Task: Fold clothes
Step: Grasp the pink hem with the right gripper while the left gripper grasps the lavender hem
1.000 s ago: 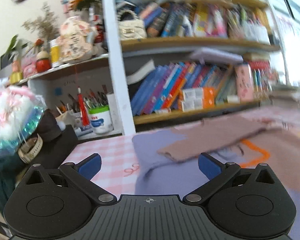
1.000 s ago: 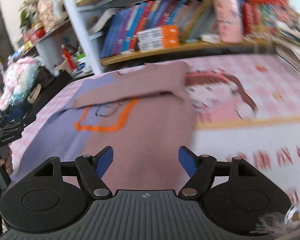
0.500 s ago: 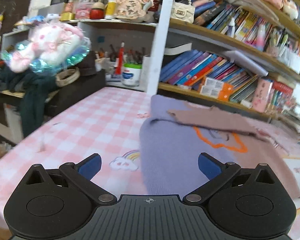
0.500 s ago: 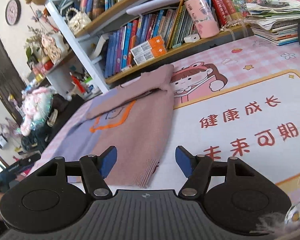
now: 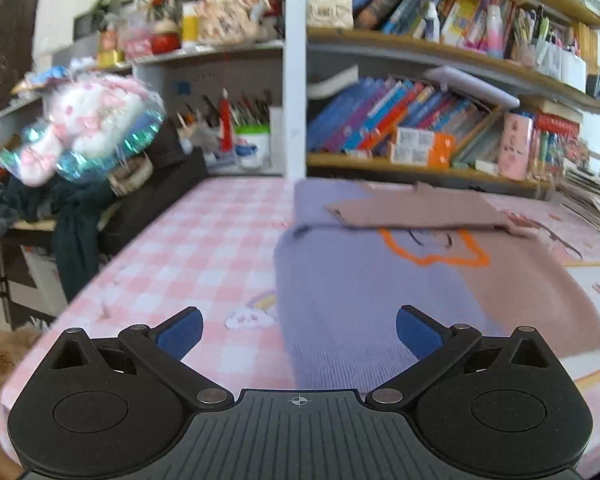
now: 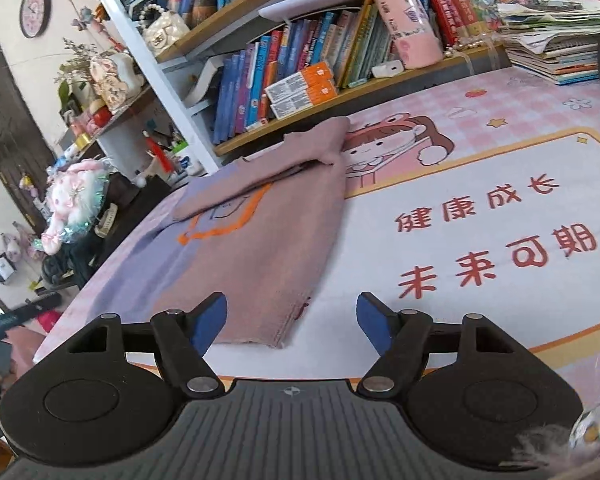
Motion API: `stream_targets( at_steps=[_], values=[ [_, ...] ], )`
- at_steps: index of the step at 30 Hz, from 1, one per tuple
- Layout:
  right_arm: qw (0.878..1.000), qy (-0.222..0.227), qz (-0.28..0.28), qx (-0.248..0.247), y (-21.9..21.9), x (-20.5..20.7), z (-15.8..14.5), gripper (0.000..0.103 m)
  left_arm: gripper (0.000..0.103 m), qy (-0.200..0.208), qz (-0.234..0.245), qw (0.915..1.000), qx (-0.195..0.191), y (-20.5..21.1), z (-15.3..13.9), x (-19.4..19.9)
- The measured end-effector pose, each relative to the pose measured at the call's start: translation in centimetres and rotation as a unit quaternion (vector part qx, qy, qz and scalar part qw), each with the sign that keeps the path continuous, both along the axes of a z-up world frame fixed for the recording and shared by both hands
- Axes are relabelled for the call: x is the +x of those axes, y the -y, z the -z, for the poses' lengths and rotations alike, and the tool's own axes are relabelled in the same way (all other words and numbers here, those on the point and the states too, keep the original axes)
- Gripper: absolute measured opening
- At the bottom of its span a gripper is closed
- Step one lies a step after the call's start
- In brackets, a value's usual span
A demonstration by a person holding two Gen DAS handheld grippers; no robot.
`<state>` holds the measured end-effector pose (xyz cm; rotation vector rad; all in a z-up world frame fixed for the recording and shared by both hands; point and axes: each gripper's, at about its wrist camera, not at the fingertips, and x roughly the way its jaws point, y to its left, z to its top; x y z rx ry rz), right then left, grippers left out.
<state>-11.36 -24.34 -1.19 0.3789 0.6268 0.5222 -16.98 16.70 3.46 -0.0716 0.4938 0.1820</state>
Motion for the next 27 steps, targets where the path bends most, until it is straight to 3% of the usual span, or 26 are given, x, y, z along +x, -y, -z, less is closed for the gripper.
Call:
stream_targets(
  at_steps=[2, 5, 6, 8, 15, 19, 21, 22, 23, 25, 27],
  values=[
    [1.000, -0.005, 0.003, 0.007, 0.3, 0.2, 0.4, 0.063, 0.101, 0.000, 0.004, 0.9996, -0.029, -0.5, 0.5, 0.4],
    [1.000, -0.018, 0.010, 0.014, 0.5, 0.8, 0.8, 0.045, 0.077, -0.008, 0.014, 0.9983, -0.055, -1.1, 1.1, 1.1],
    [1.000, -0.021, 0.011, 0.017, 0.5, 1.0, 0.8, 0.043, 0.067, -0.009, 0.013, 0.9980, -0.061, -1.3, 1.1, 1.3],
    [0.999, -0.026, 0.014, 0.023, 0.6, 1.4, 0.9, 0.040, 0.059, -0.007, 0.008, 0.9965, -0.083, -2.2, 1.2, 1.7],
    [0.999, -0.040, 0.006, 0.020, -1.3, 3.3, 0.9, 0.034, 0.057, -0.034, -0.012, 0.9896, -0.139, -4.7, 2.1, 4.3],
    [0.998, -0.049, -0.031, 0.031, -2.5, 4.9, 1.1, 0.034, 0.060, -0.054, -0.023, 0.9898, -0.129, -4.2, 3.0, 5.9],
    [0.997, -0.055, -0.042, 0.041, -2.9, 5.6, 1.0, 0.034, 0.052, -0.059, -0.010, 0.9888, -0.137, -3.9, 2.9, 6.7],
    [0.996, -0.058, -0.048, 0.055, -2.9, 5.8, 0.9, 0.034, 0.042, -0.054, -0.002, 0.9862, -0.157, -4.0, 2.9, 6.8],
    [0.994, -0.061, -0.054, 0.068, -3.0, 6.1, 0.9, 0.031, 0.025, -0.043, 0.003, 0.9834, -0.176, -4.0, 2.7, 6.8],
    [0.988, -0.062, -0.065, 0.125, -2.4, 6.2, 0.8, 0.028, 0.024, -0.018, 0.012, 0.9791, -0.202, -4.0, 2.2, 6.3],
    [0.985, -0.066, -0.063, 0.147, -2.1, 6.1, 0.6, 0.028, 0.025, -0.016, 0.018, 0.9764, -0.215, -4.2, 2.3, 6.0]
  ],
)
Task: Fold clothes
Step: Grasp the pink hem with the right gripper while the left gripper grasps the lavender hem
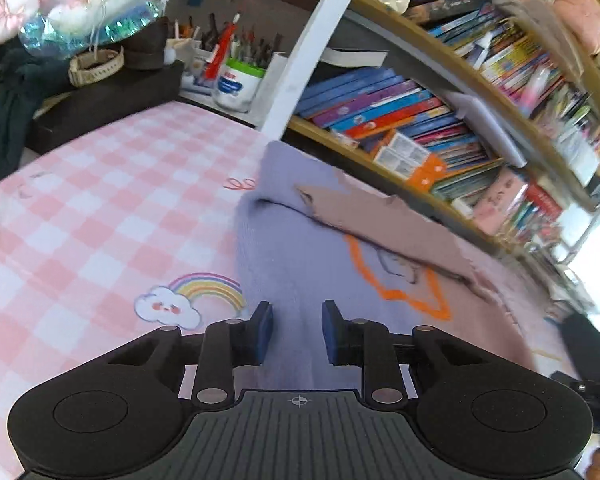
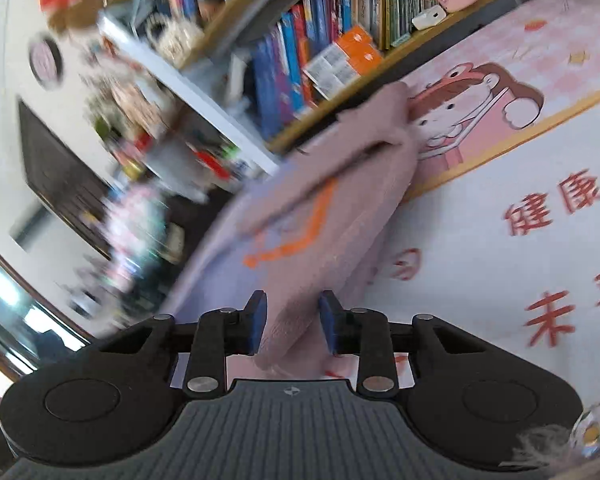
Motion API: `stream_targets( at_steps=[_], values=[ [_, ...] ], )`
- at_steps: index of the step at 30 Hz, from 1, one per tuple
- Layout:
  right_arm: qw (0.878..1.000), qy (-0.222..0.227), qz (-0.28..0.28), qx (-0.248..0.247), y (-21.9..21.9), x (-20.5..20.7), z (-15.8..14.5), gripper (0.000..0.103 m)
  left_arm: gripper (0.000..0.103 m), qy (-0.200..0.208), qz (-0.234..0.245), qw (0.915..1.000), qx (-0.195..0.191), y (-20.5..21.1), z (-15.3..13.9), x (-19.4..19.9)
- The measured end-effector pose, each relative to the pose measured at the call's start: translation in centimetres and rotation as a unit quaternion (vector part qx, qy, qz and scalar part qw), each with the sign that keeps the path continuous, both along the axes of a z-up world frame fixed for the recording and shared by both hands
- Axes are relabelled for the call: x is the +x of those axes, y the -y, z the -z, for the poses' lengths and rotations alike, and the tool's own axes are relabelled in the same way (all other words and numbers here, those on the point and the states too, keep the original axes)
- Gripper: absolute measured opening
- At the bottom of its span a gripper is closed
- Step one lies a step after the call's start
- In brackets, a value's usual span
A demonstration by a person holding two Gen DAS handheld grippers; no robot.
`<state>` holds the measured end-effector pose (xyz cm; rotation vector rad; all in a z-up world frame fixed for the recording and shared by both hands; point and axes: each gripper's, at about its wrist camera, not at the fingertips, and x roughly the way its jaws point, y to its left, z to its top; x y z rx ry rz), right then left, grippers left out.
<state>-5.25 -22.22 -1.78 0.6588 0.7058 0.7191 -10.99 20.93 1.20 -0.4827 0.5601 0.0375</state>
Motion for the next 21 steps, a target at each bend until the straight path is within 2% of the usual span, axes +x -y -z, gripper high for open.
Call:
stream_targets(
  at_steps=[4, 7, 9, 10, 11, 13, 15, 17, 19, 21],
  values=[
    [0.999, -0.024, 0.014, -0.018, 0.1, 0.1, 0.4, 0.029, 0.025, -0.011, -0.008, 0.9996, -0.026, -1.1, 0.5, -0.8],
    [0.998, -0.043, 0.022, -0.027, 0.0, 0.3, 1.0, 0.041, 0.027, -0.019, -0.009, 0.9987, -0.047, -1.8, 0.9, -1.2],
    [0.999, -0.041, 0.018, -0.027, -0.3, 0.4, 1.1, 0.043, 0.036, -0.034, -0.013, 0.9980, -0.052, -1.9, 1.2, -0.9],
    [0.999, -0.040, 0.013, -0.024, -0.5, 0.5, 1.0, 0.050, 0.037, -0.039, -0.019, 0.9970, -0.064, -2.2, 1.4, -0.7],
    [0.999, -0.039, 0.007, -0.023, -0.7, 0.7, 0.9, 0.055, 0.042, -0.036, -0.019, 0.9960, -0.079, -2.4, 1.4, -0.4],
    [0.999, -0.037, -0.002, -0.030, -1.5, 1.3, 0.8, 0.055, 0.044, -0.035, -0.011, 0.9960, -0.082, -2.4, 1.4, 0.1],
    [0.999, -0.036, -0.008, -0.040, -2.0, 1.8, 0.8, 0.048, 0.043, -0.035, -0.003, 0.9964, -0.077, -2.4, 1.5, 0.6],
    [0.998, -0.042, -0.004, -0.044, -1.9, 2.1, 1.2, 0.022, 0.040, -0.032, -0.001, 0.9962, -0.080, -2.5, 1.6, 0.5],
    [0.998, -0.045, 0.004, -0.040, -1.3, 2.1, 1.8, 0.013, 0.038, -0.028, 0.000, 0.9966, -0.078, -2.5, 1.7, 0.2],
    [0.999, -0.044, 0.009, -0.029, -0.5, 1.8, 2.3, 0.009, 0.030, -0.028, 0.002, 0.9966, -0.077, -2.3, 1.9, 0.1]
  ],
)
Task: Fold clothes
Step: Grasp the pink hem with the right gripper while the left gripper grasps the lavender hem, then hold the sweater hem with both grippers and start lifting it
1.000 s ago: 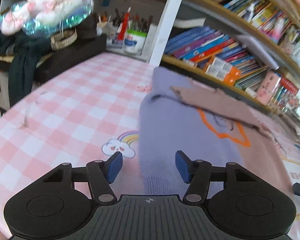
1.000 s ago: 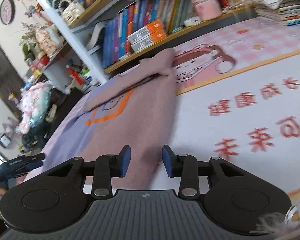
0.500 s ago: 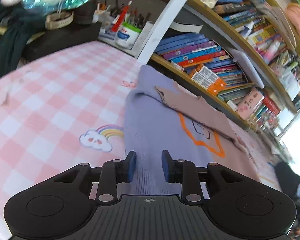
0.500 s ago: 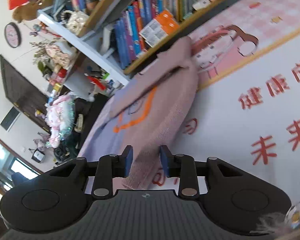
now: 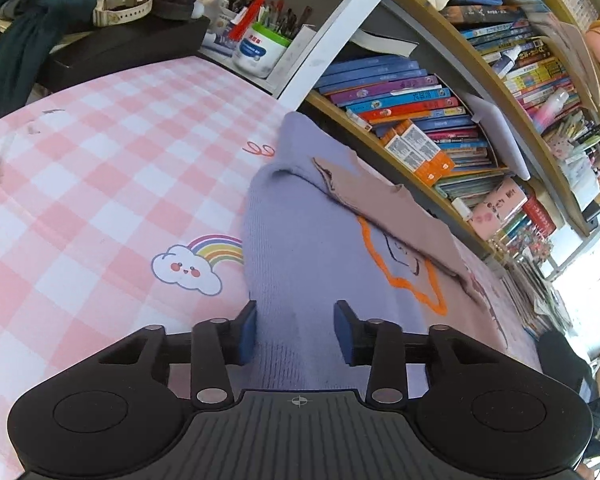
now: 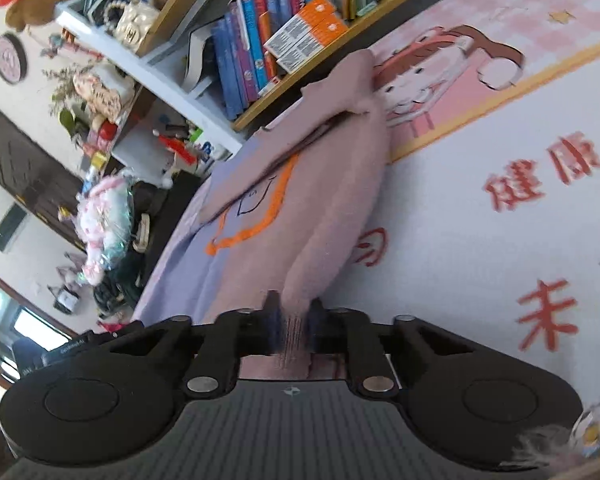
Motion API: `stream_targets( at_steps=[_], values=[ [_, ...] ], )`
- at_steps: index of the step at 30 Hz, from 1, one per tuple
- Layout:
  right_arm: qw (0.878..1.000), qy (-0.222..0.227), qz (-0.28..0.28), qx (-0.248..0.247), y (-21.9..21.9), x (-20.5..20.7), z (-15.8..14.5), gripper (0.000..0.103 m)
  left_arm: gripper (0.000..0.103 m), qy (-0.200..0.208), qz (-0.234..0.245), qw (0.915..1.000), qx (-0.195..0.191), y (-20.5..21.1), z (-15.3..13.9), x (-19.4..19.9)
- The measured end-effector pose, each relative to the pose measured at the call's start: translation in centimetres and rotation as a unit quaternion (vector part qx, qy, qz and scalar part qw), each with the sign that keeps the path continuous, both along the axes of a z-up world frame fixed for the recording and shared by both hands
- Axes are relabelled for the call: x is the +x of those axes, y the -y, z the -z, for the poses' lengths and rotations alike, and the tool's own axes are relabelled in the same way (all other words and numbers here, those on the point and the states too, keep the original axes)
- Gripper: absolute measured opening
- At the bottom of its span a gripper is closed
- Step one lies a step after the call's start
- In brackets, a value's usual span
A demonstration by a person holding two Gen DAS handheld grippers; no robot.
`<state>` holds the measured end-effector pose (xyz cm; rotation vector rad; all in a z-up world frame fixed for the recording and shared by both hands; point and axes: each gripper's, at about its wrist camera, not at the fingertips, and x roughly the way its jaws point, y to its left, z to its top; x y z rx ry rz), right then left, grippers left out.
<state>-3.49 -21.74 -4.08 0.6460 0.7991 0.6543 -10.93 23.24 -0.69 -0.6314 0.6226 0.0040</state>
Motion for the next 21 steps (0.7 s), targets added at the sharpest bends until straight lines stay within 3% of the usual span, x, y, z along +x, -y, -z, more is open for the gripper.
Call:
stream_targets(
  at_steps=[3, 9, 16, 21],
  values=[
    [1.000, 0.005, 0.006, 0.000, 0.9, -0.5, 0.0, 0.009, 0.014, -0.003, 0.015, 0.9998, -0.011, 0.3, 0.4, 0.0],
    [1.000, 0.019, 0.019, 0.012, 3.8, -2.5, -1.0, 0.009, 0.013, -0.001, 0.053, 0.9982, -0.027, 2.6, 0.4, -1.1],
    [1.000, 0.029, 0.006, -0.010, 7.6, -8.3, -1.5, 0.009, 0.013, 0.011, 0.119, 0.9923, -0.032, 5.5, -1.1, -5.4],
    [1.000, 0.027, 0.011, -0.003, 9.4, -11.2, -1.0, 0.009, 0.013, -0.002, 0.133, 0.9911, -0.014, 7.0, -1.1, -6.1]
  ],
)
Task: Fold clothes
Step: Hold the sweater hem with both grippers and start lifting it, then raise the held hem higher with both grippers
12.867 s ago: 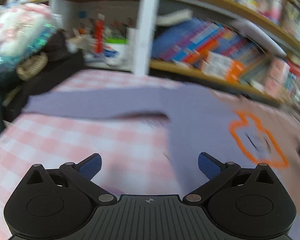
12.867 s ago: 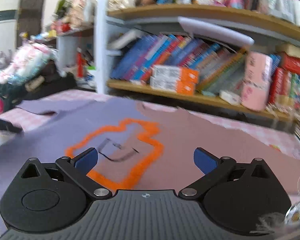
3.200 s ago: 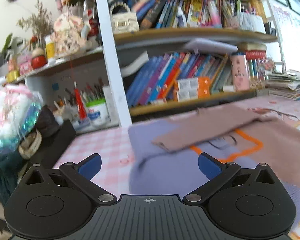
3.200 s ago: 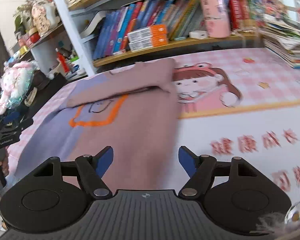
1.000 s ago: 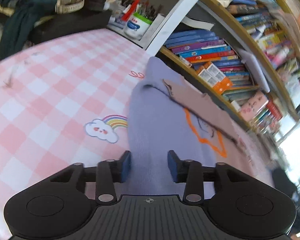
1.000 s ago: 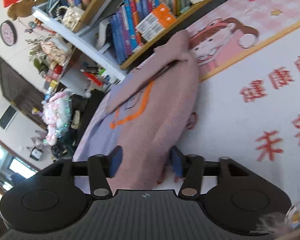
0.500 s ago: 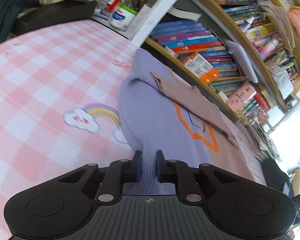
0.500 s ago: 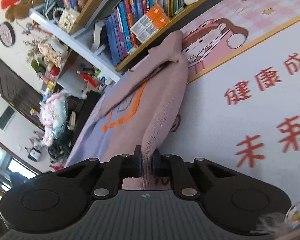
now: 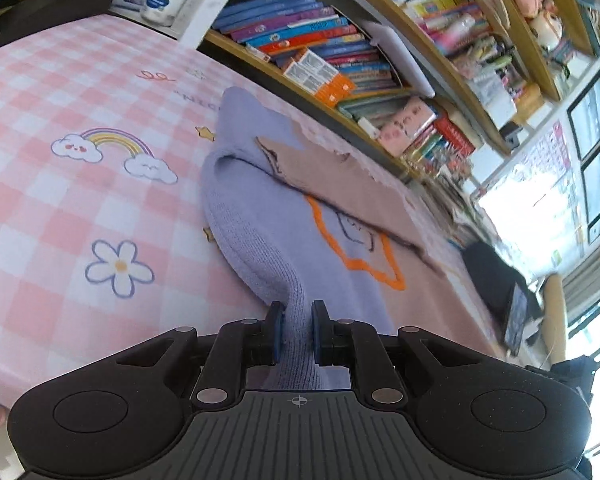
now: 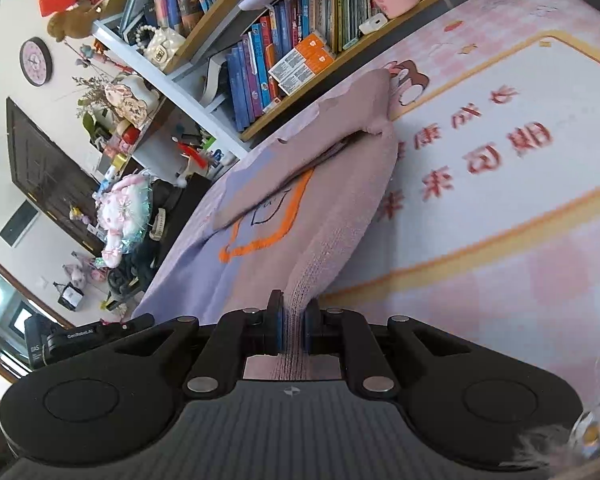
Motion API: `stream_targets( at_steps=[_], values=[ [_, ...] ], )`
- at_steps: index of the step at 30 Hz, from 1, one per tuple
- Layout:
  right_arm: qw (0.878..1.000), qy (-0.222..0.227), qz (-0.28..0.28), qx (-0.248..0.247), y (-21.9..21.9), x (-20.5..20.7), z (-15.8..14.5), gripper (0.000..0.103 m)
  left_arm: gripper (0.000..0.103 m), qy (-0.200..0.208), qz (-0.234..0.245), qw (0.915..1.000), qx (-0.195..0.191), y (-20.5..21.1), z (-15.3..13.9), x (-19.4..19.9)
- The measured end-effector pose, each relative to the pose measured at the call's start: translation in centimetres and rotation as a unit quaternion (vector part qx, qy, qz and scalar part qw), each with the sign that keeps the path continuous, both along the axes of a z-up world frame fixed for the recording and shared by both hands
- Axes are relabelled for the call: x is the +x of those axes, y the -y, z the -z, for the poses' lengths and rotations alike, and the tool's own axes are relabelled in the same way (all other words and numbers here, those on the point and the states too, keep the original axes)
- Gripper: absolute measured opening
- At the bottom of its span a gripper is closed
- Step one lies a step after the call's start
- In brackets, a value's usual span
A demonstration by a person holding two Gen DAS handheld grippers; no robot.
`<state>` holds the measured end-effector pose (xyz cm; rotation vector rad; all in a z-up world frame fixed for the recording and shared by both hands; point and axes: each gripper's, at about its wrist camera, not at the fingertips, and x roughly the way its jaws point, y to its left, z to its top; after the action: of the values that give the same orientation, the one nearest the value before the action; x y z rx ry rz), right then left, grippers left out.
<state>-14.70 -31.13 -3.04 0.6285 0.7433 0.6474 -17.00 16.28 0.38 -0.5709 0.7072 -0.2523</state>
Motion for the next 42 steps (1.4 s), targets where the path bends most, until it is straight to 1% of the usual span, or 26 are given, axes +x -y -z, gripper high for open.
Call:
stream_targets(
  at_steps=[2, 4, 7, 11, 13, 18, 22, 30, 34, 40, 42],
  values=[
    [1.000, -0.005, 0.004, 0.001, 0.2, -0.4, 0.4, 0.010, 0.014, -0.009, -0.006, 0.9998, 0.018, 0.3, 0.1, 0.0],
    [1.000, -0.012, 0.005, -0.001, 0.1, -0.6, 0.6, 0.010, 0.014, -0.015, -0.008, 0.9996, 0.024, 0.4, 0.3, 0.0],
    [1.000, -0.015, 0.004, -0.001, 0.0, -0.6, 0.8, 0.013, 0.014, -0.017, -0.012, 0.9996, 0.020, 0.1, 0.4, -0.1],
    [1.000, -0.016, -0.002, 0.000, -0.1, -0.9, 0.8, 0.016, 0.014, -0.016, -0.015, 0.9998, 0.000, -0.4, 0.8, -0.3],
    [1.000, -0.015, -0.004, 0.001, -0.2, -1.2, 0.8, 0.016, 0.014, -0.014, -0.018, 0.9997, -0.005, -0.5, 0.9, -0.4],
    [1.000, -0.017, 0.001, 0.013, 0.1, -1.3, 1.1, 0.016, 0.014, -0.010, -0.017, 0.9998, -0.001, -0.3, 0.9, -0.4],
    [1.000, -0.019, 0.002, 0.015, 0.2, -1.1, 1.3, 0.013, 0.015, -0.010, -0.015, 0.9998, -0.004, -0.5, 1.0, -0.4],
    [1.000, -0.016, 0.004, 0.007, 0.0, -1.3, 1.2, 0.012, 0.018, -0.010, -0.019, 0.9998, -0.004, -0.4, 1.0, -0.4],
    [1.000, -0.006, 0.003, -0.002, -0.3, -1.5, 1.0, 0.013, 0.019, -0.009, -0.017, 0.9997, 0.012, 0.0, 0.8, -0.5],
    [1.000, -0.008, 0.010, 0.000, -0.3, -1.6, 1.1, 0.014, 0.020, -0.013, -0.017, 0.9997, 0.011, 0.0, 0.7, -0.3],
    [1.000, -0.007, 0.012, 0.000, -0.4, -1.5, 1.0, 0.014, 0.023, -0.014, -0.017, 0.9997, 0.006, -0.1, 0.8, -0.3]
  ],
)
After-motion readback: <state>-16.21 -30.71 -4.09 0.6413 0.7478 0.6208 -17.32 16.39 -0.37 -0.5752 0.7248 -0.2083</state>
